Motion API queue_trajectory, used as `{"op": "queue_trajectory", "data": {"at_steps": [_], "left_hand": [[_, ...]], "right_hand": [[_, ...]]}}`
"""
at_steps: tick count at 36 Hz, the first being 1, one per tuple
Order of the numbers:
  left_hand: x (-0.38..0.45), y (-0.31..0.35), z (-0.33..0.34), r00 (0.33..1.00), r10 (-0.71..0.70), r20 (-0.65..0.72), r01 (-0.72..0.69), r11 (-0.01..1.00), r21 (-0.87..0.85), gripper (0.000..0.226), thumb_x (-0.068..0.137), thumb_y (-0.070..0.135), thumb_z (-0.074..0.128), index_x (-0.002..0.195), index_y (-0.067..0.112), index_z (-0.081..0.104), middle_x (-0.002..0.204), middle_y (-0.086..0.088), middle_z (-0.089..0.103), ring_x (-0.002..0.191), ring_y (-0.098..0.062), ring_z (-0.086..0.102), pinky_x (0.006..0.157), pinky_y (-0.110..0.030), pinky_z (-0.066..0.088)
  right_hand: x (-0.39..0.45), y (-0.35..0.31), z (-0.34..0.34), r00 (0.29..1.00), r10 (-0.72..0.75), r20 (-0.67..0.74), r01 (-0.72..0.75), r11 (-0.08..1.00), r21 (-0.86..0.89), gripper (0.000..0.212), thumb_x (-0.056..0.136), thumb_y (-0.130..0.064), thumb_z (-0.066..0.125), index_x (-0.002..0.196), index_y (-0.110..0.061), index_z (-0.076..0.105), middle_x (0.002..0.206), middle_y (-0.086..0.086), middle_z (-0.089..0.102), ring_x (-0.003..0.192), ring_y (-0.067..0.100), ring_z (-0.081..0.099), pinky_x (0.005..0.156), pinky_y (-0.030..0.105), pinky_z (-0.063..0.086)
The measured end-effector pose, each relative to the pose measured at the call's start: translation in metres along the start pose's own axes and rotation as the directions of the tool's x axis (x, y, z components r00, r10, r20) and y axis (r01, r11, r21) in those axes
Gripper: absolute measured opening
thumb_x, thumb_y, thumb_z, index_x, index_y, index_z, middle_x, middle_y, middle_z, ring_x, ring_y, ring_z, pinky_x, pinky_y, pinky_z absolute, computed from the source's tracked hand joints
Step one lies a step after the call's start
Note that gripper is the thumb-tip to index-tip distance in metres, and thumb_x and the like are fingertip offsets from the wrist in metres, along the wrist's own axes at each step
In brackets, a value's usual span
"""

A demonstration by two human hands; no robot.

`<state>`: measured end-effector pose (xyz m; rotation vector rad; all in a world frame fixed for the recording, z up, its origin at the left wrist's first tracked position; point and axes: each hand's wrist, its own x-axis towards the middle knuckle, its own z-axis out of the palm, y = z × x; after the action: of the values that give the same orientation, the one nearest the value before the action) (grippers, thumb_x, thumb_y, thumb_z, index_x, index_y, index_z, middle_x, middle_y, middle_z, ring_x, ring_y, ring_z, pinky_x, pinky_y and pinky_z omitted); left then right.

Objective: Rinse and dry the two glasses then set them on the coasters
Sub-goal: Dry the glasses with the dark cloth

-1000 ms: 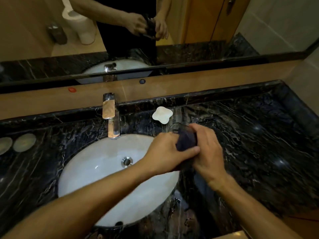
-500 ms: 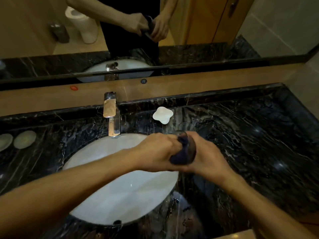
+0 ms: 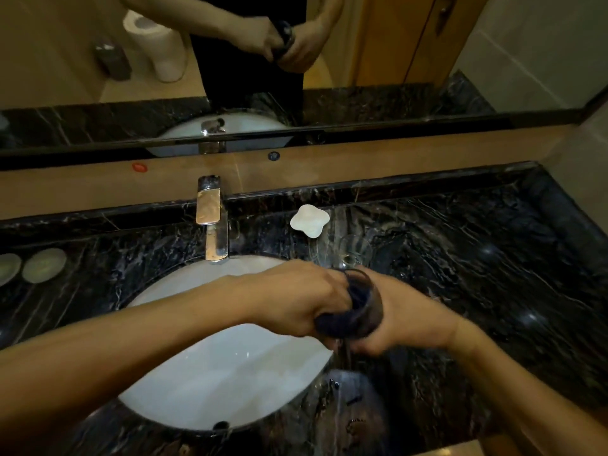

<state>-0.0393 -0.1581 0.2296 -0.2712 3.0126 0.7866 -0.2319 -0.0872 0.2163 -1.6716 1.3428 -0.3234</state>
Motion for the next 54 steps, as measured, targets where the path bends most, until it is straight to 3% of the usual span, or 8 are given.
{"op": "queue_trajectory", "data": {"at_steps": [3,8,11,14,22,40,47,54], "left_hand": [[0.008,-0.003,0.011,0.935,-0.350,0.052,0.342,0.854,-0.392,0.036,0.076,0.043,0.080,0.074,0.011,0.063,0.071,-0.002,0.063,0.064,-0.018,0.057,0.061,-0.033,0.048],[0.020,-0.002,0.033,0.673,-0.728,0.133,0.203,0.009,-0.979,0.030,0.081,0.023,0.077,0.092,-0.003,0.069,0.088,-0.018,0.070,0.080,-0.023,0.064,0.078,-0.036,0.052],[0.011,-0.007,0.024,0.532,-0.841,0.097,-0.189,-0.229,-0.955,0.036,0.081,0.029,0.070,0.106,0.003,0.067,0.100,-0.016,0.072,0.092,-0.023,0.068,0.082,-0.034,0.054],[0.006,-0.010,0.030,0.346,-0.934,0.083,-0.347,-0.210,-0.914,0.030,0.087,0.030,0.067,0.110,0.009,0.068,0.100,-0.008,0.075,0.086,-0.017,0.072,0.068,-0.026,0.056],[0.049,0.026,0.057,0.671,-0.688,0.278,-0.475,-0.686,-0.551,0.057,0.098,0.049,0.043,0.132,0.006,0.058,0.129,-0.020,0.062,0.122,-0.033,0.057,0.106,-0.045,0.042],[0.014,0.026,0.054,0.653,-0.713,0.255,-0.384,-0.601,-0.701,0.045,0.095,0.041,0.050,0.094,0.004,0.076,0.092,-0.019,0.072,0.074,-0.031,0.071,0.069,-0.036,0.059],[0.025,0.067,0.061,0.249,-0.952,-0.178,-0.265,0.110,-0.958,0.045,0.084,0.055,0.057,0.105,0.018,0.068,0.095,0.001,0.076,0.094,-0.013,0.071,0.085,-0.033,0.056],[0.027,0.040,0.066,0.370,-0.730,-0.575,0.100,0.647,-0.756,0.074,0.085,0.072,0.041,0.139,0.022,0.045,0.132,0.006,0.056,0.119,0.005,0.052,0.095,-0.009,0.040]], "right_hand": [[0.007,0.001,0.021,0.944,-0.051,-0.325,-0.123,0.861,-0.493,0.071,0.068,-0.045,0.074,0.130,-0.032,0.040,0.119,-0.007,0.063,0.108,0.018,0.061,0.087,0.039,0.047],[0.027,0.026,0.034,0.836,-0.138,-0.532,-0.209,0.815,-0.540,0.060,0.075,-0.040,0.067,0.129,-0.027,0.044,0.116,-0.005,0.065,0.108,0.021,0.062,0.091,0.042,0.041],[0.025,0.032,0.024,0.753,0.191,-0.630,-0.206,0.977,0.050,0.067,0.067,-0.037,0.082,0.124,-0.033,0.048,0.107,-0.011,0.066,0.094,0.012,0.065,0.084,0.036,0.054],[0.025,0.036,0.021,0.700,0.411,-0.585,0.321,0.550,0.771,0.071,0.062,-0.024,0.086,0.123,-0.016,0.050,0.099,0.003,0.069,0.084,0.017,0.069,0.068,0.031,0.056],[0.051,0.016,0.040,0.626,0.198,-0.754,0.445,0.704,0.554,0.066,0.067,0.003,0.082,0.119,-0.017,0.046,0.111,-0.002,0.061,0.101,0.003,0.063,0.085,0.019,0.051],[0.037,0.001,0.032,0.677,0.094,-0.730,0.256,0.900,0.353,0.073,0.058,-0.030,0.088,0.118,-0.035,0.047,0.101,-0.010,0.067,0.102,0.011,0.066,0.093,0.034,0.053],[0.048,-0.017,0.048,0.580,0.318,-0.750,0.328,0.752,0.572,0.060,0.070,-0.011,0.087,0.114,-0.023,0.049,0.100,0.008,0.067,0.089,0.012,0.068,0.080,0.028,0.055],[0.042,-0.029,0.053,0.687,0.393,-0.612,0.311,0.601,0.736,0.054,0.080,-0.049,0.065,0.118,-0.013,0.051,0.095,-0.005,0.068,0.087,0.003,0.069,0.078,0.024,0.055]]}}
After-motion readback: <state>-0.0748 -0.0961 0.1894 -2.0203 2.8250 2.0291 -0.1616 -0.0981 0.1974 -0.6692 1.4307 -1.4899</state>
